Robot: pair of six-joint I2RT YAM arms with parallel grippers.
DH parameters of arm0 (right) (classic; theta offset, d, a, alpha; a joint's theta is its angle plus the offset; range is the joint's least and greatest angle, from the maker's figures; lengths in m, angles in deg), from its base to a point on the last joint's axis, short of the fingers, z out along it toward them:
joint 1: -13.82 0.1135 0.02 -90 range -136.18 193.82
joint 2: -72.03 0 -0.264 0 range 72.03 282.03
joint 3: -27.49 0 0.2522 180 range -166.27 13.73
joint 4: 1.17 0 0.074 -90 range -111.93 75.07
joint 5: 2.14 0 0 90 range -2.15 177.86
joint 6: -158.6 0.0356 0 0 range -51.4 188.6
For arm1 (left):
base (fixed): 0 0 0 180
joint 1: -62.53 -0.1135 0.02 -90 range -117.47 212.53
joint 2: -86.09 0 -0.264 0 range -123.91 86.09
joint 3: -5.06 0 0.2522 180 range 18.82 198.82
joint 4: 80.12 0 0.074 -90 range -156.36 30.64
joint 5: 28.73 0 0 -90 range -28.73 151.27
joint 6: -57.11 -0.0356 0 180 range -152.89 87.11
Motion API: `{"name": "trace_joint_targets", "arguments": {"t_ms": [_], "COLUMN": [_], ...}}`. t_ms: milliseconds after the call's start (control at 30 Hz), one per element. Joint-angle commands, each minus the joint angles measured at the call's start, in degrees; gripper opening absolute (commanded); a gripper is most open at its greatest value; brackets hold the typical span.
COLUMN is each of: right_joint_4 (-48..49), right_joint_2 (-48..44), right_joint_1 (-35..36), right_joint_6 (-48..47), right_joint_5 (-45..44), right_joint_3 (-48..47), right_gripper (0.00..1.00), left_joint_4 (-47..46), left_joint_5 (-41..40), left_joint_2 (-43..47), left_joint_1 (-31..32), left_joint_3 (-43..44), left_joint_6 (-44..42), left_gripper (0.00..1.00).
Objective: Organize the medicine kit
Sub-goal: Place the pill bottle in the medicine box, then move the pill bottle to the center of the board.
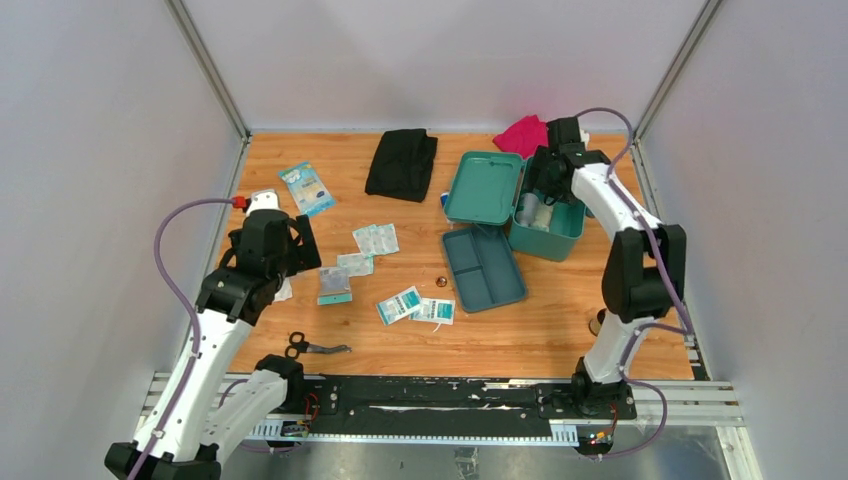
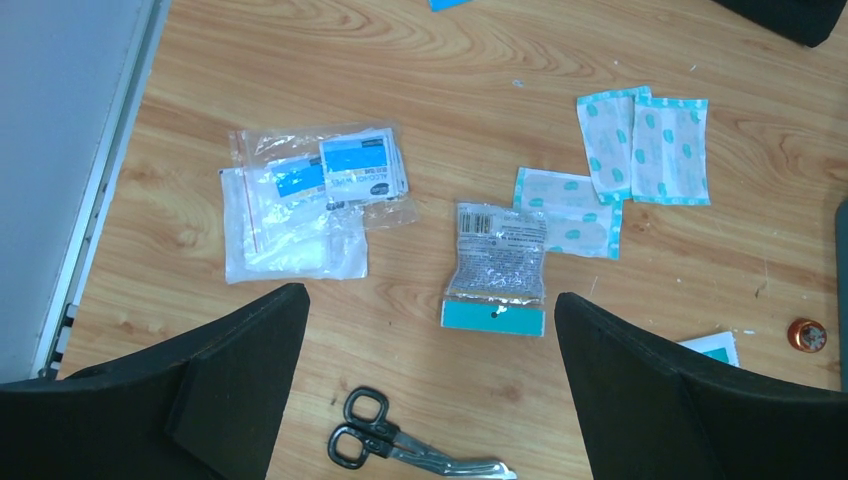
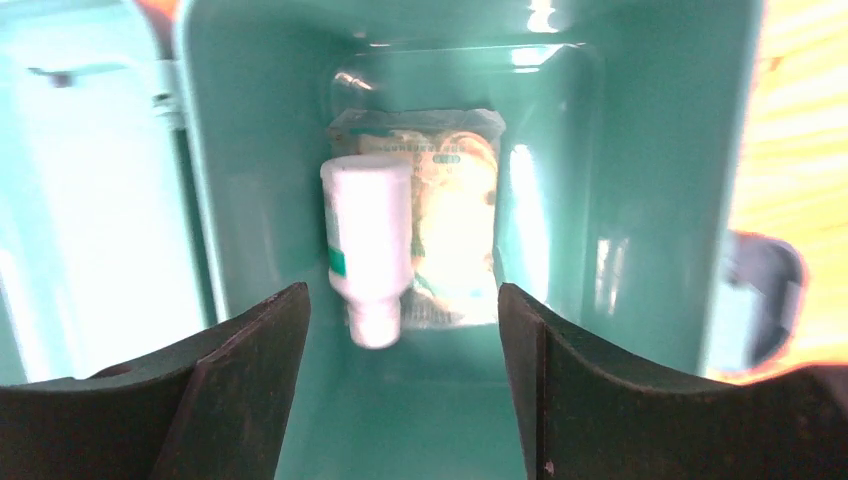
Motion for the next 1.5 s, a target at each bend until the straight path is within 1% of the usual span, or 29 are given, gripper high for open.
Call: {"name": "trace_joint_targets", "arguments": {"t_ms": [0,167,333,433,600,667,733,900,967,1100,1367,1467], "right_joint_4": [-0.2,0.9,0.9,-0.2,-6.3,-10.2,-14.1,-19.2,-21.8,-22.2,-17.5,-15.9], "right_joint_2": [-9.7,-19.0,-26.6,-29.6,-33.5,-34.1,-34.4,-33.8,-33.5,-35.4,-42.3,-43.6], "right_joint_1": [-1.3,-1.3,-1.5,-1.5,-1.6,-1.6,-1.8,-5.1,-7.0,-10.6,-13.8,-15.4], "right_joint_6": [-1.1,0.0,1.1,1.7,6.2,10.4,12.5,13.4,14.0,14.5,14.5,14.2], "right_joint_5": [-0.9,1.4,-1.4,-2.8,-10.1,-15.4,-19.9,-22.6,-22.8,-21.4,-15.5,-12.8], "right_joint_3": [3.6,10.9,16.6,17.9,17.7,17.1,17.0,18.6,19.7,24.4,35.1,38.0], "right_gripper": [0.74,0.75,0.77,0.78,0.79,0.80,0.81,0.82,0.83,0.83,0.83,0.83], "left_joint_4": [0.0,0.6,0.6,0.5,0.6,0.7,1.1,1.6,1.7,1.6,1.5,1.5], "left_joint_5": [-1.5,-2.6,-2.3,-1.9,-1.8,-1.5,-1.1,0.1,0.6,1.2,1.8,2.0], "left_joint_2": [-0.6,-1.3,-2.2,-3.2,-3.5,-3.0,-2.6,-1.9,-2.0,-2.6,-3.3,-3.5], "left_joint_1": [0.4,0.4,0.3,0.3,0.4,0.4,0.4,0.4,0.4,0.4,0.4,0.4], "left_joint_3": [-0.3,0.5,1.0,1.1,2.7,3.0,3.2,2.2,1.6,1.0,0.2,0.1], "left_joint_6": [-0.1,0.4,1.6,2.7,2.1,1.6,1.5,1.0,0.7,0.5,1.2,1.3], "left_gripper": [1.00,1.00,1.00,1.00,1.00,1.00,1.00,1.00,1.00,1.00,1.00,1.00]}}
